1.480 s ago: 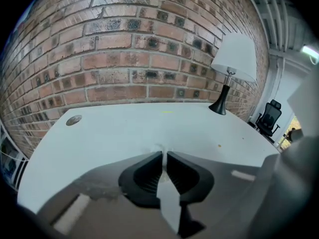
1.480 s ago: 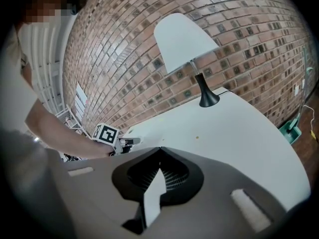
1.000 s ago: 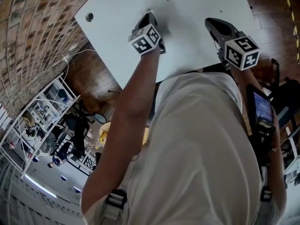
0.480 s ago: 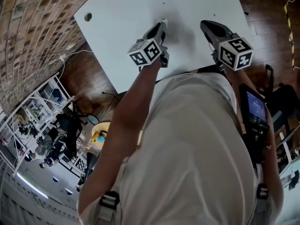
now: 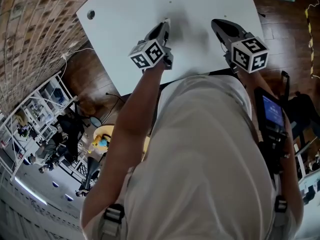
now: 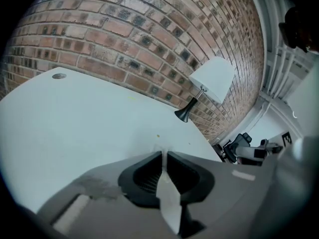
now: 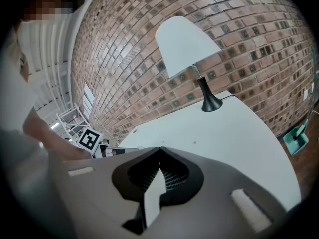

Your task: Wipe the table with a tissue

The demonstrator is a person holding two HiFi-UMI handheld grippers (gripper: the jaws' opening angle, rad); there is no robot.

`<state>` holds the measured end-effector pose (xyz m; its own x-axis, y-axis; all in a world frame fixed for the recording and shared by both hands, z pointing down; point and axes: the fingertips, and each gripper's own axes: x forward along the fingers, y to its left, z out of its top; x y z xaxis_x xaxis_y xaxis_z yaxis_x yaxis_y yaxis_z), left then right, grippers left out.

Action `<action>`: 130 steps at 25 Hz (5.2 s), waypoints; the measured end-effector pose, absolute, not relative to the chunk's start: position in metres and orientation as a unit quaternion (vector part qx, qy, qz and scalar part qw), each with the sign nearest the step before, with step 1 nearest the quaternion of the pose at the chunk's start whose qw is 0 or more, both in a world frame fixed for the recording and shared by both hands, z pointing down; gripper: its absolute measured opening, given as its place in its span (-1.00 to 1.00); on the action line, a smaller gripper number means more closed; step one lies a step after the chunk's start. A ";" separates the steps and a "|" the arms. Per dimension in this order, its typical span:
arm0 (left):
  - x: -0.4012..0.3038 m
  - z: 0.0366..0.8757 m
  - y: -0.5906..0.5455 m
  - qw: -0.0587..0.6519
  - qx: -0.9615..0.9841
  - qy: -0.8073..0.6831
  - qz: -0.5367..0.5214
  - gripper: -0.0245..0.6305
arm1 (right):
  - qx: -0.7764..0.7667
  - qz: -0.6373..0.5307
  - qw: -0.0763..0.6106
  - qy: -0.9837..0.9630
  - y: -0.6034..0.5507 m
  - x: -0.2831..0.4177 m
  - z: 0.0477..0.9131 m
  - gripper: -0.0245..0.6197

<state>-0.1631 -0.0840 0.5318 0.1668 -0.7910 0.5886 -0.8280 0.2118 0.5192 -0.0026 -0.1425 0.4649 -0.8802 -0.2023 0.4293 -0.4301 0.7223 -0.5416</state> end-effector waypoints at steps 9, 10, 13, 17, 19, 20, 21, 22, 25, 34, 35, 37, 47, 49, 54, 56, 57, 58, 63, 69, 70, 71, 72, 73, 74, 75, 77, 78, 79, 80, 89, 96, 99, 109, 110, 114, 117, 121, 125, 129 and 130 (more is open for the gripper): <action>-0.193 0.536 -0.144 0.394 0.628 -0.669 0.061 -0.80 | 0.167 0.317 0.200 -0.912 -0.146 0.011 0.475 -0.90; -0.200 0.536 -0.151 0.389 0.626 -0.672 0.067 -0.80 | 0.165 0.312 0.202 -0.913 -0.150 0.007 0.476 -0.90; -0.188 0.533 -0.176 0.378 0.624 -0.680 0.078 -0.80 | 0.161 0.301 0.209 -0.916 -0.166 0.026 0.478 -0.90; -0.185 0.536 -0.189 0.370 0.602 -0.701 0.092 -0.80 | 0.149 0.298 0.205 -0.920 -0.176 0.049 0.478 -0.90; -0.195 0.543 -0.186 0.371 0.591 -0.708 0.104 -0.80 | 0.147 0.296 0.203 -0.921 -0.176 0.048 0.477 -0.90; -0.196 0.547 -0.184 0.373 0.589 -0.708 0.110 -0.80 | 0.147 0.296 0.205 -0.921 -0.176 0.050 0.476 -0.90; -0.194 0.550 -0.183 0.376 0.589 -0.706 0.116 -0.80 | 0.148 0.295 0.207 -0.921 -0.177 0.053 0.476 -0.90; -0.192 0.552 -0.183 0.379 0.589 -0.703 0.119 -0.80 | 0.150 0.295 0.207 -0.921 -0.177 0.054 0.475 -0.90; -0.193 0.552 -0.182 0.384 0.589 -0.700 0.125 -0.80 | 0.151 0.299 0.202 -0.921 -0.178 0.051 0.473 -0.90; -0.190 0.547 -0.183 0.363 0.597 -0.700 0.146 -0.80 | 0.159 0.308 0.192 -0.918 -0.181 0.051 0.473 -0.90; -0.188 0.547 -0.183 0.362 0.598 -0.699 0.148 -0.80 | 0.159 0.309 0.192 -0.918 -0.180 0.051 0.474 -0.90; -0.181 0.546 -0.183 0.355 0.603 -0.697 0.155 -0.80 | 0.160 0.313 0.190 -0.916 -0.179 0.051 0.475 -0.90; -0.136 0.552 -0.177 0.374 0.594 -0.701 0.124 -0.81 | 0.169 0.320 0.183 -0.914 -0.180 0.055 0.474 -0.90; -0.126 0.551 -0.179 0.380 0.604 -0.690 0.122 -0.81 | 0.171 0.319 0.183 -0.914 -0.183 0.054 0.473 -0.90; -0.078 0.551 -0.174 0.409 0.652 -0.631 0.093 -0.80 | 0.180 0.312 0.179 -0.916 -0.189 0.061 0.473 -0.90; -0.056 0.548 -0.170 0.432 0.666 -0.606 0.056 -0.80 | 0.192 0.316 0.177 -0.912 -0.192 0.069 0.476 -0.90; -0.049 0.545 -0.169 0.441 0.669 -0.597 0.038 -0.80 | 0.197 0.318 0.176 -0.911 -0.194 0.071 0.477 -0.90; -0.044 0.542 -0.166 0.448 0.669 -0.593 0.024 -0.80 | 0.200 0.320 0.175 -0.909 -0.195 0.073 0.478 -0.90; -0.030 0.542 -0.151 0.460 0.668 -0.585 0.023 -0.80 | 0.202 0.325 0.171 -0.908 -0.194 0.075 0.480 -0.90; -0.039 0.546 -0.141 0.452 0.662 -0.596 0.042 -0.80 | 0.202 0.326 0.172 -0.907 -0.192 0.078 0.486 -0.90; -0.044 0.545 -0.144 0.448 0.661 -0.601 0.043 -0.80 | 0.204 0.326 0.171 -0.907 -0.193 0.079 0.485 -0.90; -0.048 0.544 -0.147 0.445 0.659 -0.604 0.044 -0.80 | 0.205 0.326 0.170 -0.907 -0.193 0.080 0.485 -0.90; -0.052 0.544 -0.151 0.441 0.659 -0.608 0.046 -0.80 | 0.207 0.327 0.169 -0.906 -0.193 0.083 0.484 -0.90; -0.054 0.543 -0.155 0.437 0.659 -0.611 0.049 -0.80 | 0.210 0.327 0.168 -0.906 -0.194 0.086 0.484 -0.90; -0.055 0.542 -0.161 0.431 0.660 -0.613 0.055 -0.80 | 0.212 0.328 0.166 -0.905 -0.195 0.092 0.483 -0.90; -0.054 0.541 -0.168 0.425 0.662 -0.615 0.063 -0.80 | 0.215 0.329 0.165 -0.905 -0.197 0.099 0.482 -0.90; -0.053 0.538 -0.181 0.411 0.665 -0.619 0.082 -0.80 | 0.222 0.331 0.161 -0.903 -0.198 0.111 0.480 -0.90; -0.055 0.537 -0.188 0.404 0.664 -0.622 0.092 -0.80 | 0.225 0.333 0.159 -0.902 -0.198 0.115 0.480 -0.90; -0.058 0.537 -0.194 0.397 0.664 -0.625 0.102 -0.80 | 0.228 0.334 0.158 -0.901 -0.198 0.117 0.480 -0.90; -0.062 0.537 -0.199 0.391 0.663 -0.628 0.113 -0.80 | 0.231 0.335 0.156 -0.900 -0.197 0.118 0.481 -0.90; -0.067 0.546 -0.235 0.331 0.686 -0.617 0.199 -0.80 | 0.253 0.347 0.151 -0.890 -0.194 0.134 0.488 -0.90; -0.072 0.564 -0.243 0.298 0.688 -0.609 0.258 -0.81 | 0.267 0.349 0.156 -0.885 -0.195 0.146 0.487 -0.90; -0.080 0.559 -0.248 0.282 0.691 -0.610 0.267 -0.82 | 0.272 0.346 0.148 -0.886 -0.203 0.141 0.484 -0.90; -0.041 0.563 -0.233 0.263 0.719 -0.582 0.276 -0.82 | 0.264 0.345 0.152 -0.888 -0.200 0.141 0.485 -0.90; -0.035 0.563 -0.230 0.266 0.720 -0.580 0.272 -0.82 | 0.264 0.344 0.153 -0.888 -0.200 0.141 0.484 -0.90; -0.017 0.562 -0.219 0.297 0.738 -0.551 0.252 -0.82 | 0.258 0.342 0.152 -0.891 -0.200 0.137 0.482 -0.90; -0.004 0.555 -0.207 0.330 0.761 -0.513 0.221 -0.82 | 0.252 0.339 0.150 -0.894 -0.200 0.132 0.479 -0.90; -0.003 0.541 -0.183 0.354 0.758 -0.521 0.170 -0.81 | 0.246 0.335 0.153 -0.897 -0.200 0.129 0.477 -0.90; -0.014 0.544 -0.162 0.356 0.735 -0.551 0.169 -0.81 | 0.241 0.332 0.155 -0.899 -0.199 0.127 0.476 -0.90; -0.026 0.547 -0.165 0.333 0.725 -0.573 0.184 -0.81 | 0.243 0.335 0.158 -0.896 -0.198 0.130 0.479 -0.90; -0.025 0.546 -0.169 0.327 0.729 -0.571 0.188 -0.81 | 0.246 0.336 0.158 -0.895 -0.199 0.131 0.480 -0.90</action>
